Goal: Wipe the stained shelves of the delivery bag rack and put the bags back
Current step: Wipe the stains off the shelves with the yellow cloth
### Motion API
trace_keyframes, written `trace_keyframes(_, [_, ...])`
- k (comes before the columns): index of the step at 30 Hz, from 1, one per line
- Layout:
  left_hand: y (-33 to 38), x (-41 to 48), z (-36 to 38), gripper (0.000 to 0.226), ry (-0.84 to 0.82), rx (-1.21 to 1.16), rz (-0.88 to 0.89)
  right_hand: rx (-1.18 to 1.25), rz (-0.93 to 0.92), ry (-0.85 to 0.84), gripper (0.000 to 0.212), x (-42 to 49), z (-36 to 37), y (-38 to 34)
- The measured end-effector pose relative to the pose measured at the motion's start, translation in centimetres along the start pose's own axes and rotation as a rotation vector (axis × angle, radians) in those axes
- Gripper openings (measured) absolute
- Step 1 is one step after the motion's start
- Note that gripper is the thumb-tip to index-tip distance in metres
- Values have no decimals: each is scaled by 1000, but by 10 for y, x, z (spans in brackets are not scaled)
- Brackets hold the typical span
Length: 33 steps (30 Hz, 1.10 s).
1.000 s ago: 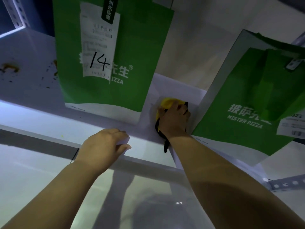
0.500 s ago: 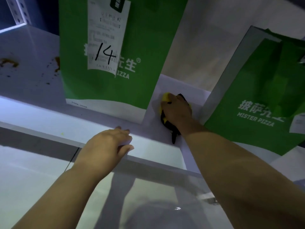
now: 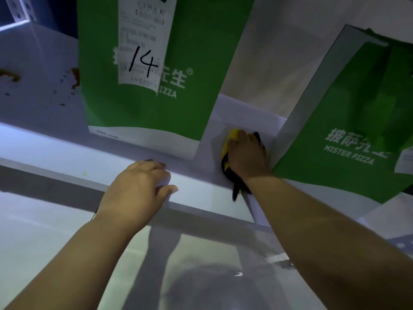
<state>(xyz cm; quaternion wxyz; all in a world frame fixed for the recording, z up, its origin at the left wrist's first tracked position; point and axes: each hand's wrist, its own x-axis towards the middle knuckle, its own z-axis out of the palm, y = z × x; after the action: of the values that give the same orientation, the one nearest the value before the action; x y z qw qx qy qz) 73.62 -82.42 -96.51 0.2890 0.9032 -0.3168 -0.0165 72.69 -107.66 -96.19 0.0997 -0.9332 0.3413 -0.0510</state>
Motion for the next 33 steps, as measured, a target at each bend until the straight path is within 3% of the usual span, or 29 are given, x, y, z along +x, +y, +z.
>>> trace_keyframes(5, [-5, -2, 0, 22, 13, -89, -14, -16, 109, -69, 41, 41, 5, -18])
trace_keyframes(9, [-3, -2, 0, 17, 25, -87, -25, -5, -141, 18, 41, 4, 5, -11])
trace_keyframes(15, [1, 1, -1, 14, 22, -55, -18, 179, -392, -19, 47, -92, -6, 13])
trace_keyframes(19, [5, 0, 1, 13, 22, -43, -18, 216, -382, -74, 47, -90, -8, 22])
trace_keyframes(25, [15, -6, 8, 19, 41, -16, -25, 44, -218, -41, 51, -41, 4, -12])
trace_keyframes(30, [26, -14, 14, 19, 66, 42, -39, 206, -447, -30, 43, -87, -11, 14])
trace_keyframes(33, [39, -19, 17, 16, 46, 111, -31, 269, -468, -95, 43, -108, -25, 37])
